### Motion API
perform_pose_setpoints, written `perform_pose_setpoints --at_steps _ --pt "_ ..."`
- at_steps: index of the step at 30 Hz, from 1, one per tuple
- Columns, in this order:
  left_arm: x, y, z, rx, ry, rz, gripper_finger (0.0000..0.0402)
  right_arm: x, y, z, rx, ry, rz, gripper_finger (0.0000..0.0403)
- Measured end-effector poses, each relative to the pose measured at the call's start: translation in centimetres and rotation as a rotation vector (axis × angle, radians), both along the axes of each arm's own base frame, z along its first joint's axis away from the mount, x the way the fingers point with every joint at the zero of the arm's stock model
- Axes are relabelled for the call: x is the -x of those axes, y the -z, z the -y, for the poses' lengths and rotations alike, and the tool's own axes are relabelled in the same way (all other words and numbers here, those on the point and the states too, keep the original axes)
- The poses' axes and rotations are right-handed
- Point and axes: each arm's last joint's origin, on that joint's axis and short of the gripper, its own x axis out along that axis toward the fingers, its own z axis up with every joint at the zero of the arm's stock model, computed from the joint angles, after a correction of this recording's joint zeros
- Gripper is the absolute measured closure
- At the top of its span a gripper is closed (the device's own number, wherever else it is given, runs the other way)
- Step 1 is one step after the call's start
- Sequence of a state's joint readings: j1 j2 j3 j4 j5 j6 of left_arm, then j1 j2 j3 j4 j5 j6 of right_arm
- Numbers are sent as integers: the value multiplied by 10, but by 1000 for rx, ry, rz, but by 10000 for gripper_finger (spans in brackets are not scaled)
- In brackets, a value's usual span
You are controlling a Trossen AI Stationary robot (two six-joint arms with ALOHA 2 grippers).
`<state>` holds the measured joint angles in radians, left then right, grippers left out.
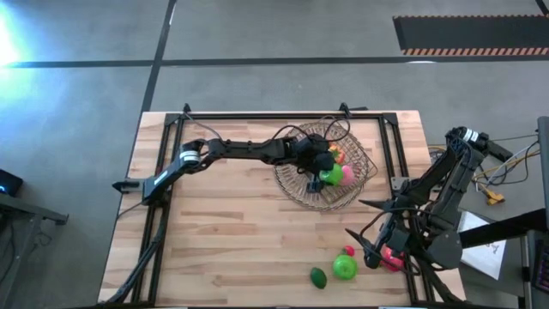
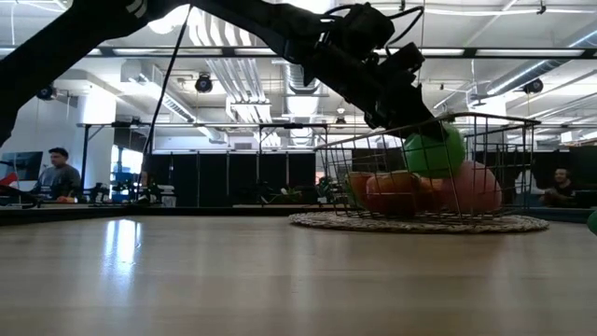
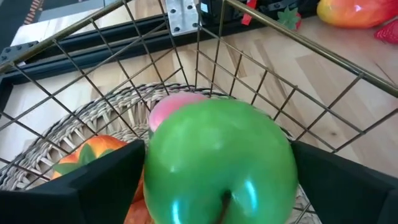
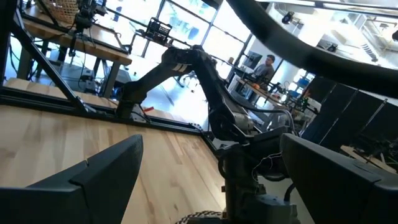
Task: Build produce basket
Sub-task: Put the top green apple into the gold mesh basket, then put the green lime into the gold mesh basket
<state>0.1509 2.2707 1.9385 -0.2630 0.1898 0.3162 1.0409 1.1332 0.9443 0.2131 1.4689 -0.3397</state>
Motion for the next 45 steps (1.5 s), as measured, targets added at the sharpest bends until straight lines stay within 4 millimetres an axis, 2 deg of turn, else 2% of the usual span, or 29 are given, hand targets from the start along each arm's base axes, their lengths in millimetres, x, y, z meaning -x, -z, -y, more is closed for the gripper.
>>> perform_pose_setpoints --at_steps 13,19,25,31,34,37,40,45 --pt "1 -5 -3 0 -13 12 6 0 0 0 0 0 0 33" --pt "10 -34 1 4 -16 56 5 0 0 0 1 0 -1 33" --pt "30 -70 9 -36 -69 43 5 1 3 0 -8 17 5 33" --pt "62 -112 22 -312 -315 32 6 5 11 -1 -37 40 20 33" --pt "82 -123 23 -408 -409 12 6 9 20 -1 -73 21 28 33" --pt "110 -128 23 -426 -439 -15 6 14 30 -2 -123 -20 29 33" --pt "143 -122 27 -412 -466 -38 6 19 39 -3 -201 -102 -1 33" --pt "190 -84 43 -311 -498 -7 6 15 52 -6 -339 -235 -121 33"
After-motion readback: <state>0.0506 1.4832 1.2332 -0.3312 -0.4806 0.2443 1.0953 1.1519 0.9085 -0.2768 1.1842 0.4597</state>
